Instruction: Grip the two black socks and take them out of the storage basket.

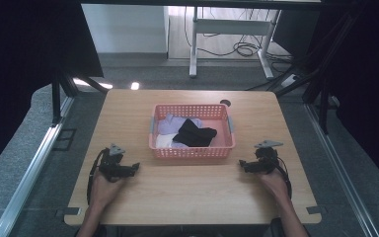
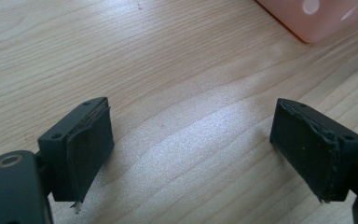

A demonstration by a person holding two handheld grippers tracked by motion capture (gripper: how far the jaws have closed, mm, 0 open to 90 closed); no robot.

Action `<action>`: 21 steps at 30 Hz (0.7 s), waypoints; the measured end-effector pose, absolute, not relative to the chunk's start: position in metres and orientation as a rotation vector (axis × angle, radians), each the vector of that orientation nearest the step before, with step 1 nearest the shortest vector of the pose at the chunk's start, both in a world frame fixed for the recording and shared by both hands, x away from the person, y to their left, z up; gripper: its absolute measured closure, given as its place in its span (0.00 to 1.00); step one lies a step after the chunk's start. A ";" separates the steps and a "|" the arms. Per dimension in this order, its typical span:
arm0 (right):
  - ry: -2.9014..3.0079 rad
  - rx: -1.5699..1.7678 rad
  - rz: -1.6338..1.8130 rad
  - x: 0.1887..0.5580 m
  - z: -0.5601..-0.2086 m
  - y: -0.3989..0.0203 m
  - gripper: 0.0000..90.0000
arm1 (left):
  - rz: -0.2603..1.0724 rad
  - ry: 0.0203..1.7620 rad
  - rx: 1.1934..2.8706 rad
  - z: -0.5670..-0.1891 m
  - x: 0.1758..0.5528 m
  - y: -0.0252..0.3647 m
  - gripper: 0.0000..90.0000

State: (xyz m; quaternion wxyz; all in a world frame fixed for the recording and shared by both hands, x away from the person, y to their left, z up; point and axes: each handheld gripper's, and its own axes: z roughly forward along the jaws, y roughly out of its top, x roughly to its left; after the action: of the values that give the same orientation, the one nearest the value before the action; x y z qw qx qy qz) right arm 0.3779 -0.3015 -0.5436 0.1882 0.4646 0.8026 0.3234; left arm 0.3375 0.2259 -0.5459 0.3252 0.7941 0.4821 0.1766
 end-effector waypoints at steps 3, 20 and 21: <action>2.256 1.309 0.908 0.378 -0.544 -0.301 0.00 | 0.463 1.264 2.082 -0.546 0.337 0.226 0.14; 2.274 1.309 0.906 0.378 -0.542 -0.302 0.00 | 0.463 1.264 2.083 -0.546 0.337 0.226 0.15; 2.277 1.307 0.903 0.378 -0.542 -0.302 0.00 | 0.463 1.264 2.082 -0.546 0.337 0.226 0.14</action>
State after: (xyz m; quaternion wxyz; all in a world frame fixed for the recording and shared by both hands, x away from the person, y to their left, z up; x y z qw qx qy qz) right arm 0.3785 -0.3023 -0.5421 0.1813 0.4630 0.8065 0.3199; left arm 0.3373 0.2260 -0.5458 0.3249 0.7942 0.4822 0.1764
